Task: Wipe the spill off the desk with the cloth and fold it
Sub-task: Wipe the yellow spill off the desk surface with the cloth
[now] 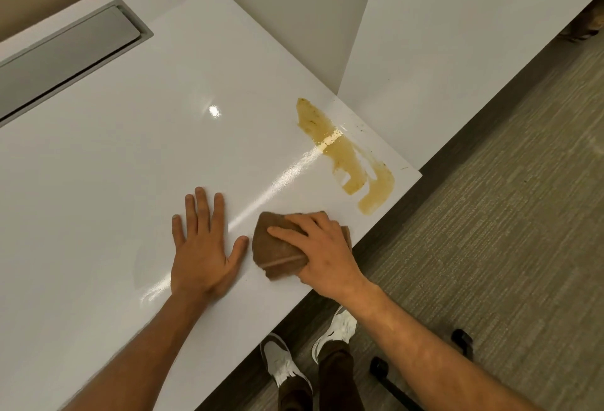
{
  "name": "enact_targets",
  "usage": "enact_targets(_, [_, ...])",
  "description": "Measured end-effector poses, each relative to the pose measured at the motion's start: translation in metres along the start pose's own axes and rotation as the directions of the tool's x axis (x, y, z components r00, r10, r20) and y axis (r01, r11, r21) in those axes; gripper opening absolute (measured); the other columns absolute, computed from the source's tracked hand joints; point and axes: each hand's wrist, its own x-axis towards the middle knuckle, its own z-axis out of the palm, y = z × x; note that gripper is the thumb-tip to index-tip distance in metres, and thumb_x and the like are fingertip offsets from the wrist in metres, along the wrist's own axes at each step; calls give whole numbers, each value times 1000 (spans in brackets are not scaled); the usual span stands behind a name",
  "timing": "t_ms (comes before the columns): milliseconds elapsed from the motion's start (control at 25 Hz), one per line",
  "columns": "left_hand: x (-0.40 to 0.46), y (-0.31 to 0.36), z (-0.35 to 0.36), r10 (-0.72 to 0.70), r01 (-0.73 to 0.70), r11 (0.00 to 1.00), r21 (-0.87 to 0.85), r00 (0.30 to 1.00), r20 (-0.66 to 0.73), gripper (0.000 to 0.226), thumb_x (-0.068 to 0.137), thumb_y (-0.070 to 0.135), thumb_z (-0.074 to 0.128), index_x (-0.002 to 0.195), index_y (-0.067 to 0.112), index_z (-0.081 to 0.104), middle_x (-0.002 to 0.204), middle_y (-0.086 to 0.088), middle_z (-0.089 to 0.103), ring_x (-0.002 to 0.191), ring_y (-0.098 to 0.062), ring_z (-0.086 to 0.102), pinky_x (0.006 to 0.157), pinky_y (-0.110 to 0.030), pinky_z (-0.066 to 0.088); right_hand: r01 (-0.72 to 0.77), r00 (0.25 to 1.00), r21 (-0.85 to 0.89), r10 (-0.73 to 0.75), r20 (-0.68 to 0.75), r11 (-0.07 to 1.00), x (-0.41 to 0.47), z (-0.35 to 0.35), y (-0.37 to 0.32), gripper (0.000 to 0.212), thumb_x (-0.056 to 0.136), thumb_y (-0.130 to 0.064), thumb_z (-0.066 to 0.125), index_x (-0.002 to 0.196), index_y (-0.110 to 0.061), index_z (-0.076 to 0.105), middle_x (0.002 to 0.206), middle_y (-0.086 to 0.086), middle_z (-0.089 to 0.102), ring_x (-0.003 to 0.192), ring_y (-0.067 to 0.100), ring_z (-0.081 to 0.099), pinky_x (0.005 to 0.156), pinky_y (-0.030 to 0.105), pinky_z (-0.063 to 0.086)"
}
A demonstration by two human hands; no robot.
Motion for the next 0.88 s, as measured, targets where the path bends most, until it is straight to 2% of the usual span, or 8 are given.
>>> enact_targets(80, [0, 0, 0, -1, 1, 1000, -11, 1000, -11, 88, 99, 69, 22, 167, 22, -8, 175, -7, -19, 161, -26, -19, 130, -53, -5, -105, 994, 282, 96, 43, 954, -14, -10, 0, 69, 80, -23, 76, 140, -47, 52, 137, -19, 50, 123, 18, 45, 88, 40, 52])
enact_targets(160, [0, 0, 0, -4, 4, 1000, -10, 1000, -10, 88, 99, 69, 23, 167, 22, -7, 175, -6, -18, 161, -25, -20, 130, -53, -4, -206, 969, 645, 243, 32, 736, -26, -24, 1, 71, 84, -12, 77, 138, -51, 54, 126, -28, 48, 109, 23, 60, 63, 33, 62])
enact_targets(280, [0, -1, 1, -8, 8, 1000, -14, 1000, -5, 88, 99, 69, 24, 167, 23, -7, 175, -5, -19, 161, -24, -21, 130, -53, -4, -222, 852, 802, 510, -117, 554, -30, -51, 11, 77, 83, 1, 76, 135, -54, 56, 125, -19, 49, 79, 29, 72, 49, 33, 61])
enact_targets(400, [0, -1, 1, -7, 7, 1000, -25, 1000, -4, 89, 98, 70, 25, 167, 23, -6, 175, -5, -20, 161, -24, -20, 130, -54, -3, -268, 697, 693, 631, -340, 670, -27, -75, 30, 66, 80, -19, 79, 135, -49, 58, 123, -25, 54, 95, 22, 71, 65, 49, 63])
enact_targets(520, [-1, -1, 1, -7, 7, 999, -32, 1000, -5, 90, 97, 70, 24, 168, 22, -4, 175, -6, -18, 161, -25, -19, 130, -55, -2, -410, 644, 371, 552, -529, 833, -17, -82, 57, 67, 74, -41, 71, 139, -43, 51, 129, -36, 53, 121, -9, 47, 102, 67, 40])
enact_targets(680, [-1, 0, 0, -17, 17, 999, -31, 1000, 2, 90, 97, 69, 25, 168, 21, -2, 175, -6, -18, 162, -25, -18, 130, -55, -2, -561, 763, -11, 513, -393, 828, 10, -66, 95, 83, 81, -27, 75, 154, -27, 36, 167, 1, 28, 150, 32, 29, 119, 67, 18])
enact_targets(760, [0, 1, 0, -17, 17, 999, -34, 1000, -3, 90, 97, 69, 26, 168, 21, -2, 175, -6, -17, 162, -25, -18, 130, -54, -3, -549, 795, -112, 477, -375, 828, 12, -55, 104, 87, 83, -40, 72, 158, -27, 28, 168, 1, 24, 152, 36, 21, 119, 65, 16])
enact_targets(880, [0, 1, 0, -20, 21, 1000, -23, 1000, 7, 89, 97, 69, 26, 168, 22, -3, 175, -6, -18, 162, -25, -18, 130, -54, -3, -515, 804, -150, 414, -426, 844, 7, -49, 108, 87, 81, -40, 74, 156, -26, 33, 160, 2, 40, 146, 33, 32, 118, 65, 21])
